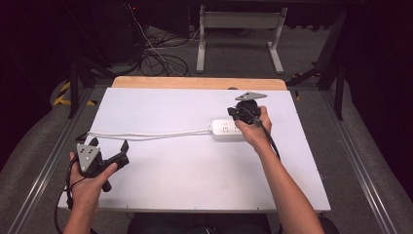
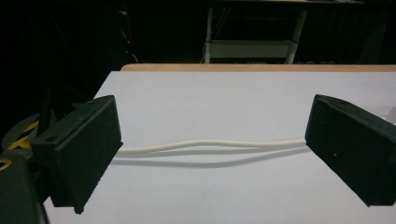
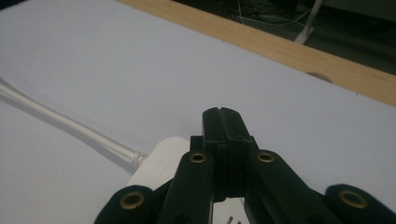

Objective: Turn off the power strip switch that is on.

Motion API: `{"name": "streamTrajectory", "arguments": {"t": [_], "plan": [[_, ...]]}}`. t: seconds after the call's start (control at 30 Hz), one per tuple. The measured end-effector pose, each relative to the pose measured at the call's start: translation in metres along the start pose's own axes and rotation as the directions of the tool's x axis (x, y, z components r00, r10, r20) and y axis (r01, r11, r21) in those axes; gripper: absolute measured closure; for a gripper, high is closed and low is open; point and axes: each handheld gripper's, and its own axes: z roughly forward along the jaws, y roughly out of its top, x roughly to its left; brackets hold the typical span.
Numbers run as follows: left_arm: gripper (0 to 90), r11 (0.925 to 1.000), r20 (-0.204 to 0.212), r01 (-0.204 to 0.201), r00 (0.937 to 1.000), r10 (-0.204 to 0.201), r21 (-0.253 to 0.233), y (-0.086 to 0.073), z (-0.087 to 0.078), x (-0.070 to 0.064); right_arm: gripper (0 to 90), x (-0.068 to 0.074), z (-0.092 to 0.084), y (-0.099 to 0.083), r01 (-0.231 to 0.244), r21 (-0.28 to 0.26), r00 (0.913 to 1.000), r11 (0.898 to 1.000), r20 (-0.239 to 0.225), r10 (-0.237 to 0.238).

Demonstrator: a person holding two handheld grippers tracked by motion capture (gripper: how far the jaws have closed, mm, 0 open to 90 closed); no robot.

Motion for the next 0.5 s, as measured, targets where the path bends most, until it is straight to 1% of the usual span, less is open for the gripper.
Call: {"name": "streamTrajectory", "arguments": {"t": [0.03, 0.07, 0.2, 0.23, 0.27, 0.3, 0.33, 0.37, 0.4, 0.43, 0.47, 0.5], "plan": [[4.2, 1.0000, 0.001, -0.006, 1.0000, 0.006, 0.004, 0.000, 0.000, 0.001, 90.0, -0.002, -0.009, 0.000, -0.007, -0.034, 1.0000, 0.999, -0.007, 0.007], [4.2, 1.0000, 0.001, -0.006, 1.0000, 0.006, 0.004, 0.000, 0.000, 0.001, 90.0, -0.002, -0.009, 0.000, -0.007, -0.034, 1.0000, 0.999, -0.007, 0.007], [4.3, 0.9999, 0.002, -0.009, 1.0000, 0.009, 0.005, 0.001, 0.001, 0.000, 90.0, -0.008, -0.027, -0.001, -0.019, -0.086, 0.9996, 0.996, -0.020, 0.017], [4.3, 0.9999, 0.000, -0.010, 0.9999, 0.010, 0.002, 0.000, 0.001, 0.000, 90.0, -0.010, -0.031, -0.001, -0.025, -0.101, 0.9992, 0.995, -0.034, 0.022], [4.5, 0.9999, 0.001, -0.012, 0.9999, 0.012, 0.004, 0.001, 0.001, -0.001, 90.0, -0.014, -0.040, -0.004, -0.040, -0.126, 0.9977, 0.991, -0.059, 0.033], [4.5, 0.9999, 0.001, -0.012, 0.9999, 0.012, 0.004, 0.001, 0.001, -0.001, 90.0, -0.015, -0.044, -0.006, -0.044, -0.138, 0.9968, 0.989, -0.072, 0.035], [4.5, 0.9999, 0.001, -0.013, 0.9999, 0.013, 0.004, 0.000, 0.001, -0.001, 90.0, -0.015, -0.044, -0.006, -0.044, -0.138, 0.9968, 0.989, -0.072, 0.035], [4.6, 0.9999, 0.000, -0.012, 0.9999, 0.012, 0.005, 0.000, 0.001, -0.001, 90.0, -0.018, -0.053, -0.011, -0.038, -0.169, 0.9962, 0.985, -0.083, 0.024], [4.6, 0.9999, -0.001, -0.012, 0.9999, 0.012, 0.006, 0.000, 0.001, -0.001, 90.0, -0.018, -0.053, -0.011, -0.038, -0.169, 0.9962, 0.985, -0.083, 0.024], [4.6, 0.9999, -0.001, -0.012, 0.9999, 0.012, 0.004, 0.000, 0.001, -0.001, 90.0, -0.020, -0.057, -0.014, -0.038, -0.182, 0.9955, 0.983, -0.092, 0.021], [5.0, 0.9999, 0.001, -0.011, 0.9999, 0.011, 0.005, 0.000, 0.001, -0.001, 90.0, -0.023, -0.064, -0.020, -0.037, -0.208, 0.9954, 0.978, -0.094, 0.017], [5.2, 0.9999, 0.001, -0.011, 0.9999, 0.011, 0.005, 0.000, 0.001, -0.001, 90.0, -0.025, -0.068, -0.024, -0.042, -0.221, 0.9949, 0.974, -0.099, 0.020]]}}
